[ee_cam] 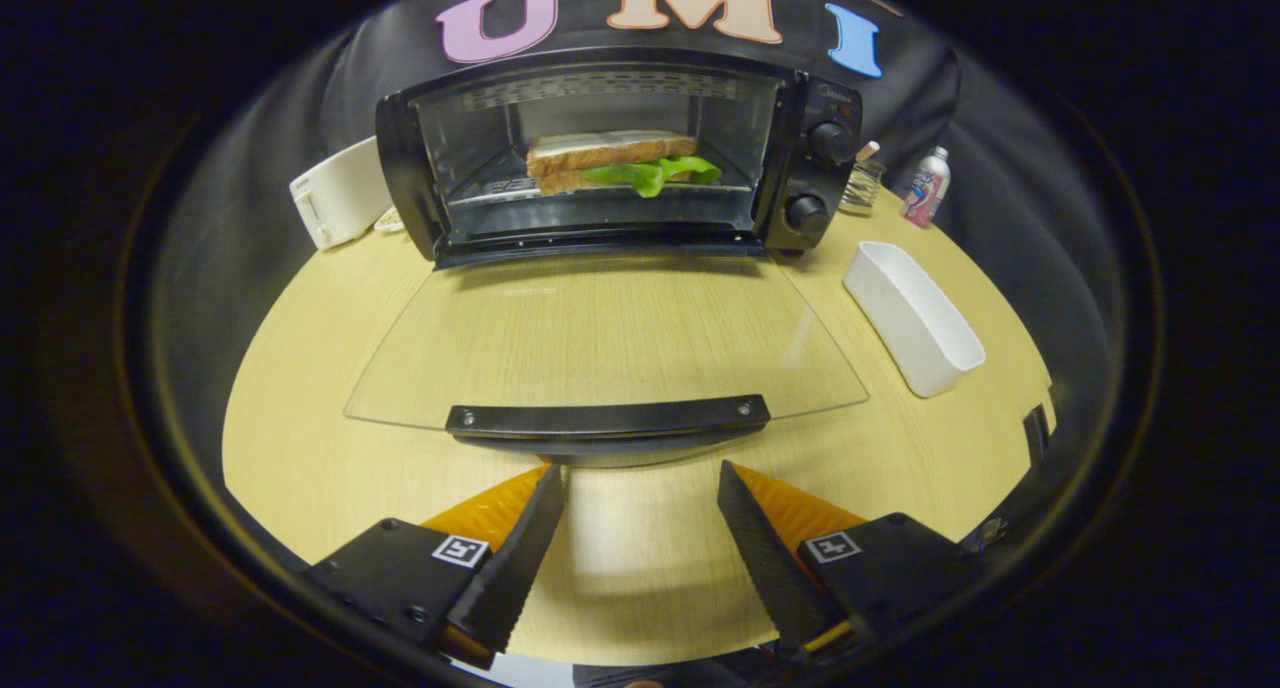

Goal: Open the toaster oven, put the food inside, and close the toaster oven door.

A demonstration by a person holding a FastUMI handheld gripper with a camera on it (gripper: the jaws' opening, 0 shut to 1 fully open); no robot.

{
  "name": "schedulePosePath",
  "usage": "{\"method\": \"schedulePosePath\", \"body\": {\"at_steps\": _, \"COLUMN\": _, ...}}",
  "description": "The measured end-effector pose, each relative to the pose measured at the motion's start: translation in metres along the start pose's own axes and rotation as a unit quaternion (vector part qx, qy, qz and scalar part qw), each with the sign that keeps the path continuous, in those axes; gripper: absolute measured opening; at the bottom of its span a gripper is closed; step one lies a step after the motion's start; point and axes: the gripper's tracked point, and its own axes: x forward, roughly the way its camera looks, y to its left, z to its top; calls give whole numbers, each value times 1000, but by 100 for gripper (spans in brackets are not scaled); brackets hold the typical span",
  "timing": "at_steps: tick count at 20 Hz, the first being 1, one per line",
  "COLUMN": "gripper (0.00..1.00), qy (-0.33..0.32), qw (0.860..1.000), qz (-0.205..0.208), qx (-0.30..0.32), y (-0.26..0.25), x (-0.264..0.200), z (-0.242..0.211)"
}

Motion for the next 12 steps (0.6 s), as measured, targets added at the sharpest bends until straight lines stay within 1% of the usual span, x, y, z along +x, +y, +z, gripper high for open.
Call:
{"method": "schedulePosePath", "body": {"at_steps": 8, "gripper": 98, "qy": -39, "qw": 999, "qz": 8, "qx": -14, "y": 1, "x": -19, "z": 26}}
{"method": "schedulePosePath", "body": {"at_steps": 12, "gripper": 98, "qy": -77, "qw": 997, "qz": 20, "qx": 8, "y": 6, "x": -27, "z": 51}}
